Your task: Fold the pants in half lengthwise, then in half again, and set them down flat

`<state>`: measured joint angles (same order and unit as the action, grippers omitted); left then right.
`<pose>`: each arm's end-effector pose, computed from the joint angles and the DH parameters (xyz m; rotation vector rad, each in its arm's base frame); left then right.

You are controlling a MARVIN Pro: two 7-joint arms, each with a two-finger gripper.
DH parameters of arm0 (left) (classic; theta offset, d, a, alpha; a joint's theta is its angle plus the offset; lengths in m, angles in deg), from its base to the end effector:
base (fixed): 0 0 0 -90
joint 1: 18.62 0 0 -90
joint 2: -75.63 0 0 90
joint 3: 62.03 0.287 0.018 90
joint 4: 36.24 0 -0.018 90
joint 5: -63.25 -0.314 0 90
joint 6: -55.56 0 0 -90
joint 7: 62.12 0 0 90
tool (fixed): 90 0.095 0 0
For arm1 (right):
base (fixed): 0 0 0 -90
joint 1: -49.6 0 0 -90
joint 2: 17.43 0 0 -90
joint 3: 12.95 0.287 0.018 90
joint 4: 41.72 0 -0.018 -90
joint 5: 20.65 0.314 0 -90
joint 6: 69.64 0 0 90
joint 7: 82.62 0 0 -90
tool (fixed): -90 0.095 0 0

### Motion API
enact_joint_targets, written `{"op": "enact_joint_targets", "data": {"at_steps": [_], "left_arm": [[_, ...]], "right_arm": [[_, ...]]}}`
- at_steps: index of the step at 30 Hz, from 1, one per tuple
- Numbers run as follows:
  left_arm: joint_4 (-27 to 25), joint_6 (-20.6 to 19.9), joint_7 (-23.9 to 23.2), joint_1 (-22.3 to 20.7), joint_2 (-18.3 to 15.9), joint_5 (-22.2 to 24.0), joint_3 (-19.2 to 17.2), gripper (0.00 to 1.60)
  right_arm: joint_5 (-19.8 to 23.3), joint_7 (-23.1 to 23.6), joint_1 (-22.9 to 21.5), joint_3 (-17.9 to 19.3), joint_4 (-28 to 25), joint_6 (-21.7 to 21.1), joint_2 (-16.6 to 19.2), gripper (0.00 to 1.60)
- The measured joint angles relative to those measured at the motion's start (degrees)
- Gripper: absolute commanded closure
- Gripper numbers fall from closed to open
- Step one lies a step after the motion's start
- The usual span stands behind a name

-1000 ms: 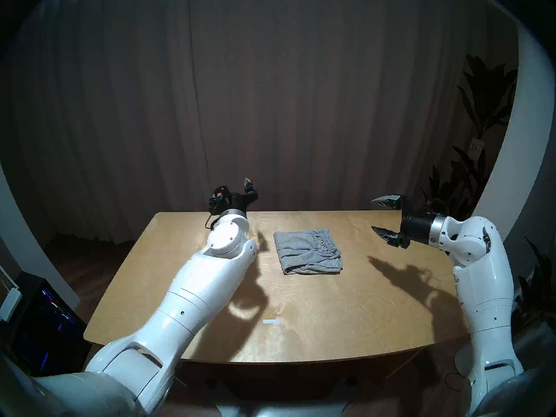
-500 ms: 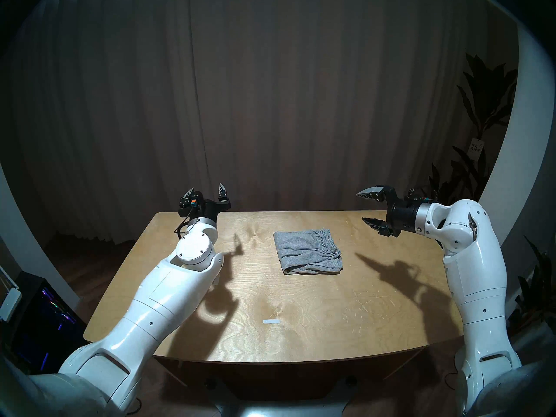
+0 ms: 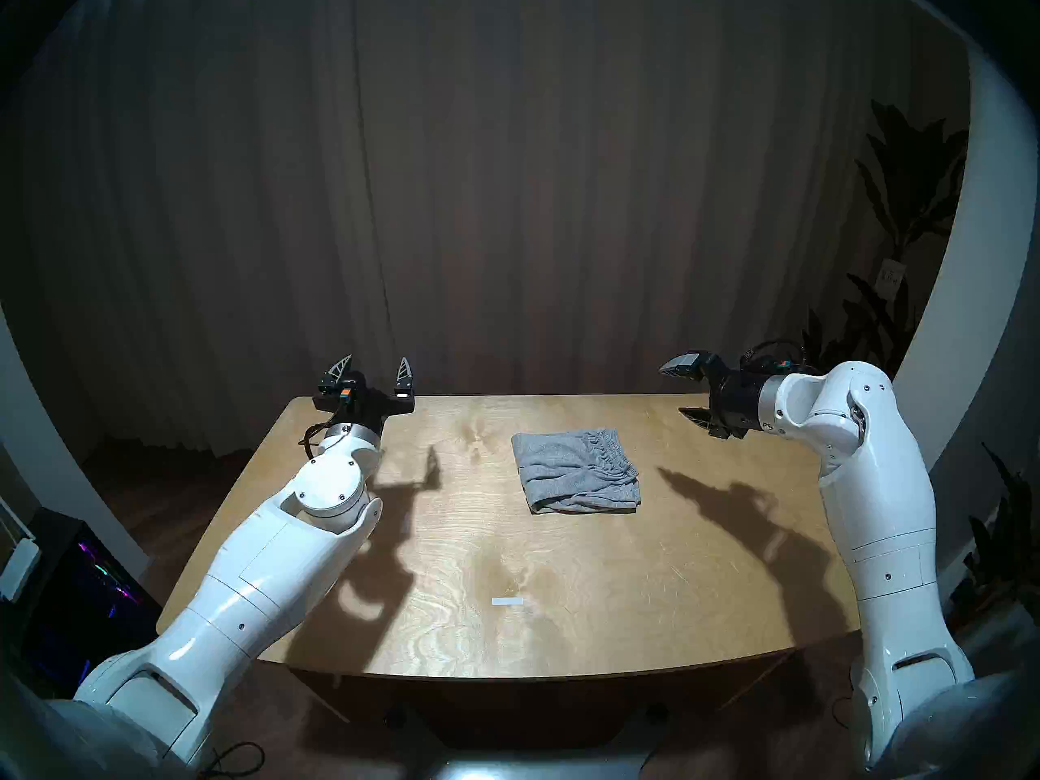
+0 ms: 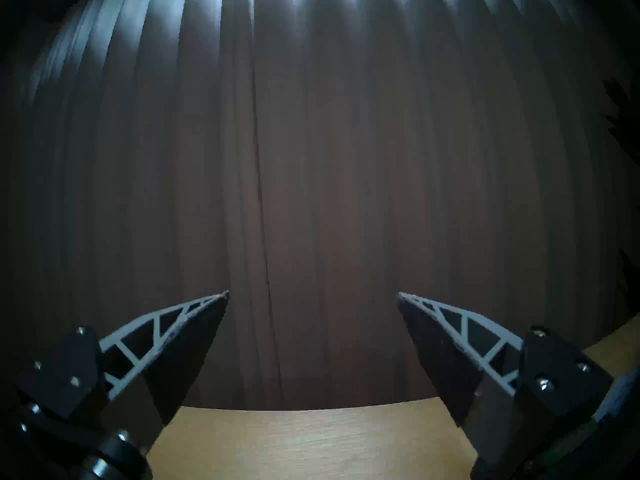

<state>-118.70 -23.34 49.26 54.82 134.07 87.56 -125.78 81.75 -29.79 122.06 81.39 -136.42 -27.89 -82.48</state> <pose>0.4801 0.0602 -0.2548 -1.9361 0.1090 -2.3123 0.4641 -0.1000 -0.1734 -2.0837 0.6218 -0.9555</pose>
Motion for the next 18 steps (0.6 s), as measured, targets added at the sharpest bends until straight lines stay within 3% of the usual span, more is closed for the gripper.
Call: {"op": "enact_joint_targets", "data": {"at_steps": [18], "left_arm": [[-1.53, -0.12, -6.44, 1.16, -4.69, 0.94, -0.6, 0.0]], "right_arm": [[-14.78, 4.13, -0.72, -5.68, 0.73, 6.81, -0.08, 0.0]]}}
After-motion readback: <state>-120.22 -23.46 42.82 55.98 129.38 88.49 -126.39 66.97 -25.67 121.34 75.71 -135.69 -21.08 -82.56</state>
